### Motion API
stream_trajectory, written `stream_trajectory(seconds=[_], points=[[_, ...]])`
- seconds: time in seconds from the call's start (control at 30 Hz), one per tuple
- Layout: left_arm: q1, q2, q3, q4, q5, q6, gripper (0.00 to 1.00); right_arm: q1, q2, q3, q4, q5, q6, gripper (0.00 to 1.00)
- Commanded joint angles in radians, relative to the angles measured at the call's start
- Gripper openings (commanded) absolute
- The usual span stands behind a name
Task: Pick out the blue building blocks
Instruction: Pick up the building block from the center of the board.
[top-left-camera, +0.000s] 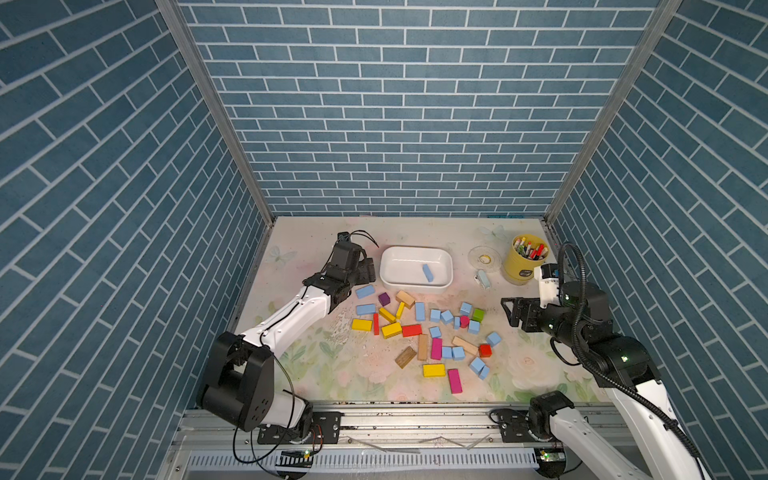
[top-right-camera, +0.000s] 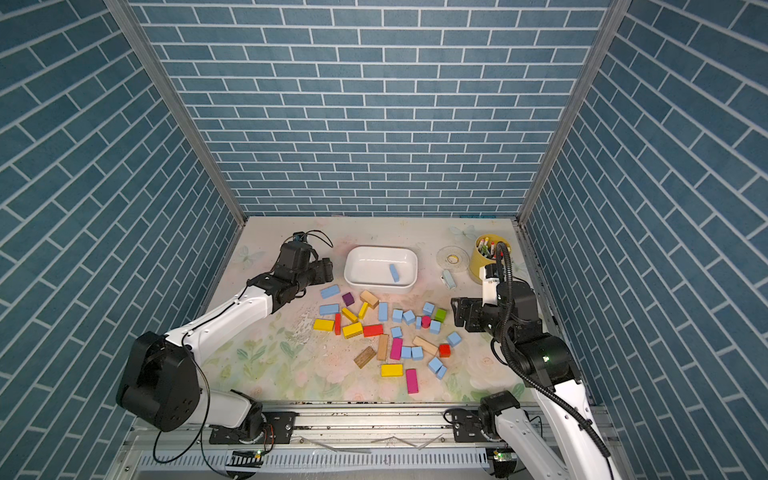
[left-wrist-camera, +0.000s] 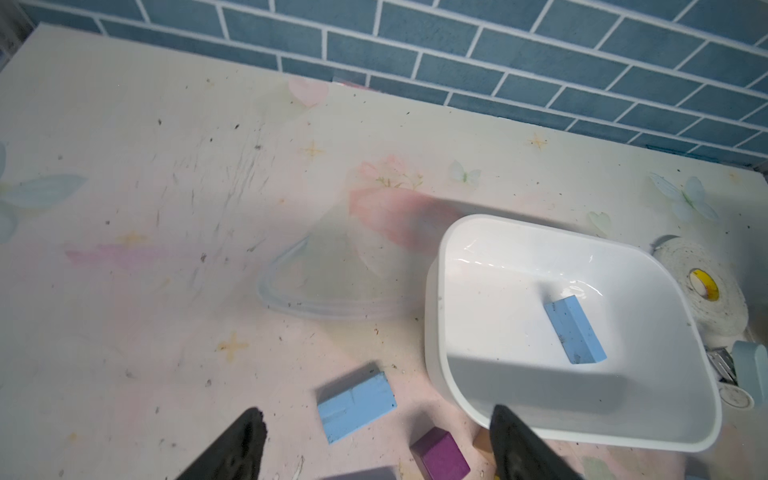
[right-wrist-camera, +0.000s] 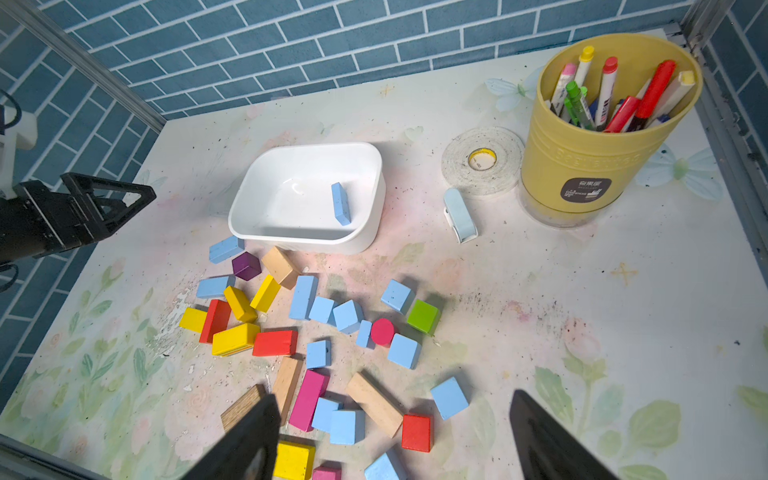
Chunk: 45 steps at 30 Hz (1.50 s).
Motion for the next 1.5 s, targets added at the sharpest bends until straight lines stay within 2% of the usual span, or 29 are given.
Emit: stream_trajectory(seconds=[0.0, 0.07, 0.27, 0.33, 0.57, 0.8, 1.47], points=[[0.006, -0.017, -0.044, -0.019, -0.033, 0.008, 0.93, 0.001, 0.004, -0.024, 0.016, -0.032, 0.027, 0.86], [0.006, -0.009, -0.054, -0.021, -0.024, -0.008, 0.96, 0.001, 0.003, -0.032, 0.021, -0.032, 0.020, 0.86], [0.006, 0.078, -0.068, 0.013, 0.016, -0.117, 0.97, 0.001, 0.001, -0.051, 0.027, -0.032, -0.009, 0.86], [0.005, 0.124, -0.036, -0.025, 0.004, -0.166, 0.96, 0.001, 0.001, -0.056, 0.030, -0.032, -0.019, 0.86], [-0.017, 0.311, 0.171, -0.277, -0.044, -0.221, 0.93, 0.002, 0.012, -0.072, 0.046, -0.031, -0.034, 0.87], [-0.026, 0.355, 0.172, -0.247, -0.029, -0.270, 0.87, 0.001, 0.025, -0.079, 0.056, -0.029, -0.036, 0.87], [-0.029, 0.513, 0.294, -0.310, -0.015, -0.257, 0.80, 0.001, 0.035, -0.077, 0.076, -0.044, -0.011, 0.87]])
